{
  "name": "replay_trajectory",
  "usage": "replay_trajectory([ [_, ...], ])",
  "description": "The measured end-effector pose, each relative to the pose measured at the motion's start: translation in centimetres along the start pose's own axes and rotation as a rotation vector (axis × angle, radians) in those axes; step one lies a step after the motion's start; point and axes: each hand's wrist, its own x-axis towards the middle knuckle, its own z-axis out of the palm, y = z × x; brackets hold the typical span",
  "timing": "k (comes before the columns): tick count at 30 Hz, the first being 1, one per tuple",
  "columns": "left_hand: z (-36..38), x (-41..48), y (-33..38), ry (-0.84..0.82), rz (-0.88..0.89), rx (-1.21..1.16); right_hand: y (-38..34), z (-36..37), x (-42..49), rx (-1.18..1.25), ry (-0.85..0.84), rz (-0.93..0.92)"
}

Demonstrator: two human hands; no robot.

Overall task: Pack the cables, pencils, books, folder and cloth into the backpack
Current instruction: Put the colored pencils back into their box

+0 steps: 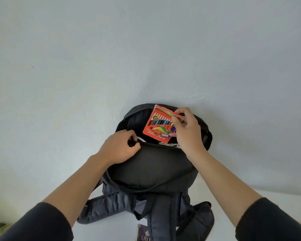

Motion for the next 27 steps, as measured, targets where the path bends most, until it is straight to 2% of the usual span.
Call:
replay_trajectory([
  [5, 1.2, -1.2, -2.2, 0.079, 0.122, -0.151, 1.0, 1.6, 0.1, -0.114, -0.103, -0.048],
  [9, 1.4, -1.1, -2.5, 0.113, 0.143, -0.259, 1.4, 2.6, 0.2, -0.133, -0.142, -0.054],
  [12, 1.4, -1.2, -2.4, 0.128, 0.135, -0.243, 1.5, 3.5, 0.4, -0.142, -0.154, -0.080],
  [17, 1.0, -1.1, -1.6, -0.003, 0.108, -0.071, 1.5, 3.5, 0.2, -0.077, -0.130, -0.086],
  [22, 1.6, -0.3, -0.6, 0.016, 0.039, 0.077, 2.2, 2.2, 0.6, -0.056, -0.166, -0.083],
  [27, 2.0, 0.0, -1.9, 0.118, 0.039, -0.144, 3.3, 1.3, 0.5, -0.118, -0.186, -0.077],
])
